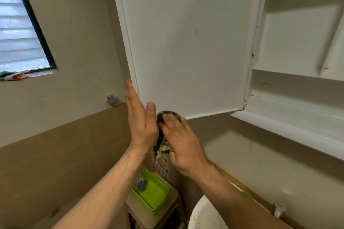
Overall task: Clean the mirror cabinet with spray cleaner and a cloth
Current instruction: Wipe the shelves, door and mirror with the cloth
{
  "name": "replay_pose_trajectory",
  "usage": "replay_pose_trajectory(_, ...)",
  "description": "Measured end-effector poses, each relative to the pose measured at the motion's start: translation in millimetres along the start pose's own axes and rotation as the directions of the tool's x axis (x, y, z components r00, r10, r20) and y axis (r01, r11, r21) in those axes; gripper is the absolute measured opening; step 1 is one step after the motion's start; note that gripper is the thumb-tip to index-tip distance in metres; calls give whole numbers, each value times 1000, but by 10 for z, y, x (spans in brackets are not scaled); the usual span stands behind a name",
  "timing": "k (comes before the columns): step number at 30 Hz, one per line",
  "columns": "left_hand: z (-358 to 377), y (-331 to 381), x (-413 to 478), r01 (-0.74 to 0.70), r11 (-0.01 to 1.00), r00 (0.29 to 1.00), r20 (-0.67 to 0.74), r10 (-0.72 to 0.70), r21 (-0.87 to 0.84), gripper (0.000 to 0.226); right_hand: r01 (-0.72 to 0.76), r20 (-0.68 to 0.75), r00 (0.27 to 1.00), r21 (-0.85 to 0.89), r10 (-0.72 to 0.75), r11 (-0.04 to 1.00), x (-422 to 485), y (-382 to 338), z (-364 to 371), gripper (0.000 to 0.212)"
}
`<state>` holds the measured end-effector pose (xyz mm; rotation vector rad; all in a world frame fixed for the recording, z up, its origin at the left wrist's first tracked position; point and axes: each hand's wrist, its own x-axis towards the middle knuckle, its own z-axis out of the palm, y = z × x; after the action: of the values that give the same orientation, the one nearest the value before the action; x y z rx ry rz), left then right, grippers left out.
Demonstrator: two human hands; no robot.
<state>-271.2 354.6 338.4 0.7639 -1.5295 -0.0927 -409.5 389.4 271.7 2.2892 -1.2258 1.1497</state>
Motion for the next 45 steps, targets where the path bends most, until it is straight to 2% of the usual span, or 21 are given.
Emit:
replay_pose_trajectory(2,-44,-24,5,0,999,1000,25,1,-54,85,74,18,997,-66,-73,995,289,-43,-4,85)
replay_pose_trajectory(5,-88,-53,22,23,993,997,75,-14,-117,90,48,-23,998,-189,-53,981,662,52,-103,95)
replay_pose_trajectory(8,-74,-63,1,32,993,997,69,-25,-115,91,-156,-168,979,-225,119,962,690,319,-285,97)
replay_pose_trajectory(10,-58,-39,-9,59,992,996,80,-50,-108,92,-347,-225,928,-239,296,907,425,490,-349,100)
replay_pose_trajectory(13,-32,-13,-29,39,996,998,43,-36,-74,95,-585,-273,807,-251,523,772,3,593,-353,120)
replay_pose_trajectory(14,-16,5,-22,35,998,999,26,-34,-55,96,-648,-291,759,-245,583,722,-7,593,-346,118)
replay_pose_trajectory(16,13,51,-37,34,999,999,5,-34,-33,97,-733,-321,670,-138,670,667,100,462,-321,102)
replay_pose_trajectory(17,19,56,-53,31,999,999,-10,-31,-29,97,-728,-327,666,-88,671,680,190,336,-265,92)
replay_pose_trajectory(18,27,62,-58,24,999,999,-23,-25,-31,97,-680,-325,709,-83,626,728,282,182,-201,86)
replay_pose_trajectory(20,30,50,-40,15,999,999,-43,-17,-44,97,-498,-272,851,-148,449,854,447,-115,-42,88)
replay_pose_trajectory(22,26,20,-9,6,997,999,-43,-9,-74,94,-314,-229,934,-154,275,937,581,-228,41,88)
replay_pose_trajectory(24,11,-18,4,1,996,1000,-23,-3,-93,90,-210,-220,960,-163,172,964,676,-82,2,89)
replay_pose_trajectory(26,-7,-55,-9,9,994,1000,-7,-10,-110,87,-193,-231,962,-196,146,962,682,181,-116,92)
replay_pose_trajectory(27,-6,-62,-16,17,992,1000,-9,-18,-122,87,-230,-273,947,-207,170,951,671,342,-208,92)
replay_pose_trajectory(29,17,-63,-28,24,992,999,-23,-27,-123,87,-373,-402,872,-175,279,911,634,735,-437,86)
replay_pose_trajectory(31,63,-41,-40,20,997,997,-67,-26,-77,85,-428,-455,826,-122,333,896,560,1034,-658,79)
replay_pose_trajectory(33,112,-18,-34,36,999,992,-121,-35,2,80,-459,-416,828,-119,375,880,399,1061,-628,78)
replay_pose_trajectory(36,150,2,-31,44,993,988,-152,-26,110,81,-623,-372,740,-61,561,780,-42,730,-264,81)
replay_pose_trajectory(39,146,-15,-54,-4,983,990,-137,30,186,85,-685,-244,698,46,673,727,-292,495,-61,91)
replay_pose_trajectory(42,128,-48,-70,-10,986,993,-112,29,167,85,-731,-211,623,187,753,657,-133,421,-150,80)
replay_pose_trajectory(45,100,-90,-75,-30,991,996,-83,41,128,83,-775,-280,588,72,759,627,-25,447,-265,82)
